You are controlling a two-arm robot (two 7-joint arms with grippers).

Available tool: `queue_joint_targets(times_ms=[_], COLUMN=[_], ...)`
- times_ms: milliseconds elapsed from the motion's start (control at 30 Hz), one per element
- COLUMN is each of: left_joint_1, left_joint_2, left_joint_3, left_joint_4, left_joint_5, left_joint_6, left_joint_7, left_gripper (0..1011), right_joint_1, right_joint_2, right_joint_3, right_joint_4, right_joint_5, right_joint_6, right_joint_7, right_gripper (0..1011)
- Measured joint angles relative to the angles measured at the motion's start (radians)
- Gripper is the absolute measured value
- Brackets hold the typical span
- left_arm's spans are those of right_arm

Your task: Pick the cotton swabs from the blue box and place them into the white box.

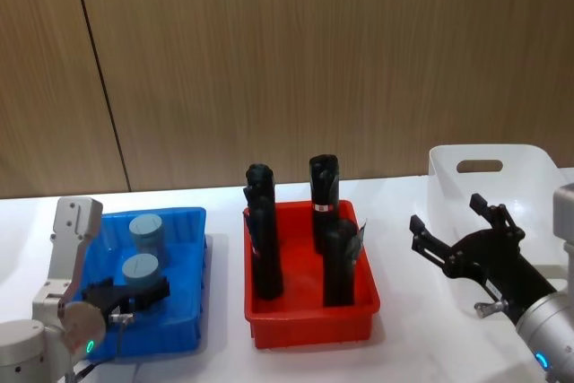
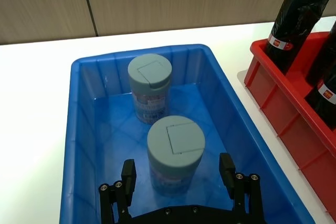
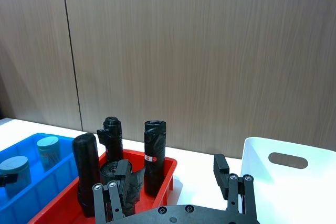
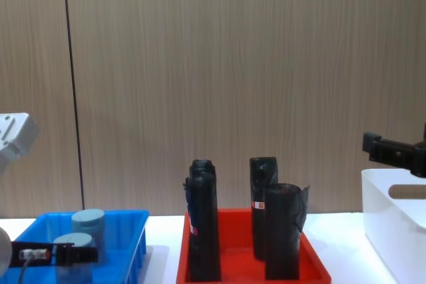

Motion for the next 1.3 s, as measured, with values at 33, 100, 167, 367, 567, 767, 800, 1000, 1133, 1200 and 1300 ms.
queue_joint_targets(times_ms=[33, 100, 167, 367, 567, 767, 800, 1000, 1133, 1200, 1300], left_joint_1=[-0.004, -0.011, -0.020, -0.044, -0.060, -0.073, -0.073, -0.072, -0.062, -0.055, -0.045], left_joint_2=[-0.001, -0.004, -0.007, -0.015, -0.020, -0.025, -0.025, -0.024, -0.019, -0.015, -0.007], left_joint_3=[0.001, 0.002, 0.003, 0.005, 0.006, 0.006, 0.006, 0.004, 0.002, 0.000, -0.002], left_joint_4=[0.006, 0.016, 0.030, 0.066, 0.092, 0.115, 0.116, 0.113, 0.091, 0.072, 0.043], left_joint_5=[0.004, 0.015, 0.027, 0.059, 0.078, 0.090, 0.091, 0.096, 0.101, 0.105, 0.114], left_joint_6=[-0.002, -0.007, -0.014, -0.033, -0.040, -0.048, -0.049, -0.060, -0.071, -0.079, -0.091], left_joint_7=[-0.004, -0.013, -0.025, -0.061, -0.086, -0.105, -0.107, -0.111, -0.111, -0.113, -0.123], left_gripper=[1004, 1004, 1004, 1004, 892, 702, 681, 664, 664, 664, 664], right_joint_1=[0.000, 0.000, 0.000, 0.000, 0.000, 0.000, 0.000, 0.000, 0.000, 0.000, 0.000], right_joint_2=[0.000, 0.000, 0.000, 0.000, 0.000, 0.000, 0.000, 0.000, 0.000, 0.000, 0.000], right_joint_3=[0.000, 0.000, 0.000, 0.000, 0.000, 0.000, 0.000, 0.000, 0.000, 0.000, 0.000], right_joint_4=[0.000, 0.000, 0.000, 0.000, 0.000, 0.000, 0.000, 0.000, 0.000, 0.000, 0.000], right_joint_5=[0.000, 0.000, 0.000, 0.000, 0.000, 0.000, 0.000, 0.000, 0.000, 0.000, 0.000], right_joint_6=[0.000, 0.000, 0.000, 0.000, 0.000, 0.000, 0.000, 0.000, 0.000, 0.000, 0.000], right_joint_7=[0.000, 0.000, 0.000, 0.000, 0.000, 0.000, 0.000, 0.000, 0.000, 0.000, 0.000], right_gripper=[1002, 1002, 1002, 1002, 1002, 1002, 1002, 1002, 1002, 1002, 1002])
